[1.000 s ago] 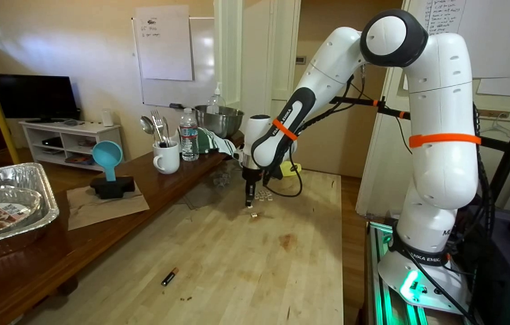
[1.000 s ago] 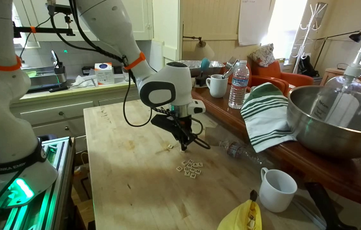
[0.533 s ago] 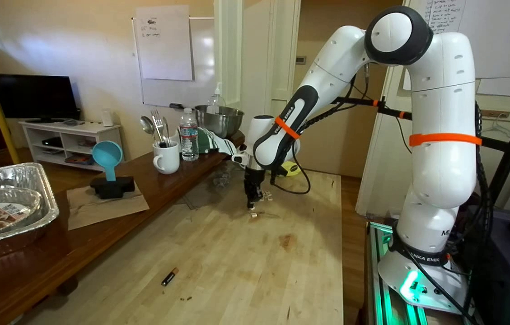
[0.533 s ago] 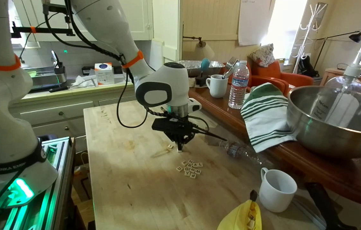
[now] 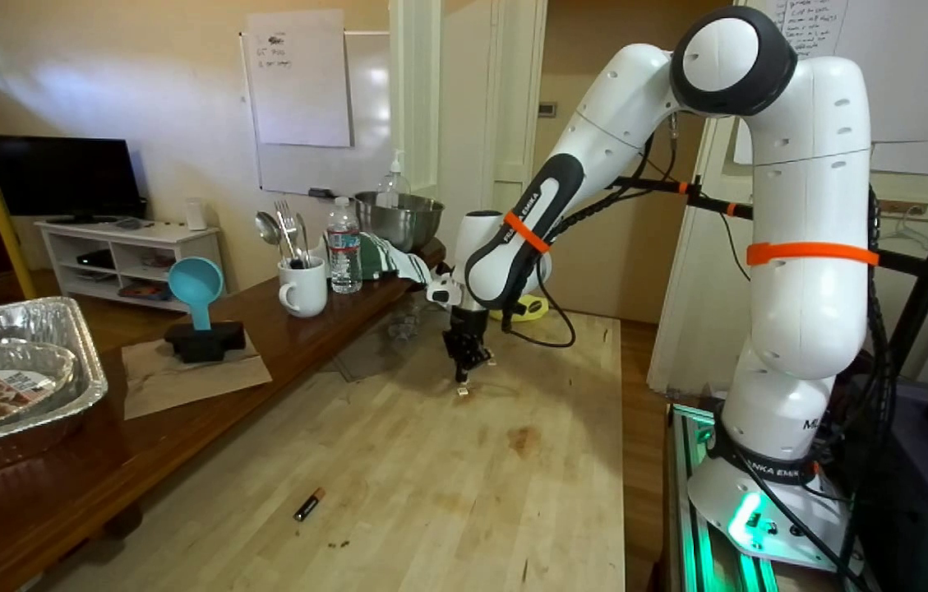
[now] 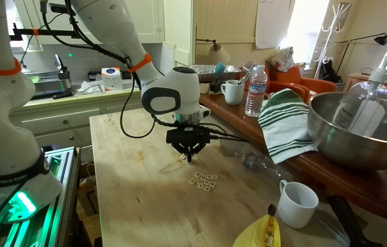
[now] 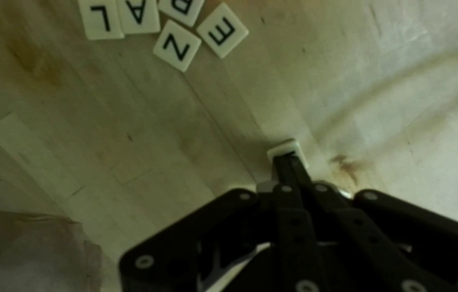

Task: Use the tiles to create the word 'The'.

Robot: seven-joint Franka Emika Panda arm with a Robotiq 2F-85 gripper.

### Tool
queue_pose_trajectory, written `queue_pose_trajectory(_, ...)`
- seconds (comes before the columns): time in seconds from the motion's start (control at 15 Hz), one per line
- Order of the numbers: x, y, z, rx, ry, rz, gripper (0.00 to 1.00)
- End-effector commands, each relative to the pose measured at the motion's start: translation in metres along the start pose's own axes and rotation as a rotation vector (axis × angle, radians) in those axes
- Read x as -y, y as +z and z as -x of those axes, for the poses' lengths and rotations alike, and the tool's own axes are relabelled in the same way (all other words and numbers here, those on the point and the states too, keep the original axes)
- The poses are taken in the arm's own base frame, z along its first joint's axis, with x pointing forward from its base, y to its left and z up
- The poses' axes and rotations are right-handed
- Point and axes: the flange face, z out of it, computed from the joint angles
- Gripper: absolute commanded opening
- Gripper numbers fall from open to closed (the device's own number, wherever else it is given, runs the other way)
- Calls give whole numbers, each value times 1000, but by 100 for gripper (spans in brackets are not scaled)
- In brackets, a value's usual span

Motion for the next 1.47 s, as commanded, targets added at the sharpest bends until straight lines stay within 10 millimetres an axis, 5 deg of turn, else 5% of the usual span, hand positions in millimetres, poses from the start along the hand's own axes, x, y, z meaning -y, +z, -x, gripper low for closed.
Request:
queue_pose_trajectory(0.0,5,-6,7,-20,51,-32,0)
queue_pose_trajectory(0.47,-7,-28,11,-84,356,-2,0)
queue_pose_trajectory(1.0,-6,-12,12,-11,710,0,0)
queue_pose_trajectory(1.4,-2,-3,4,14,799,2,0)
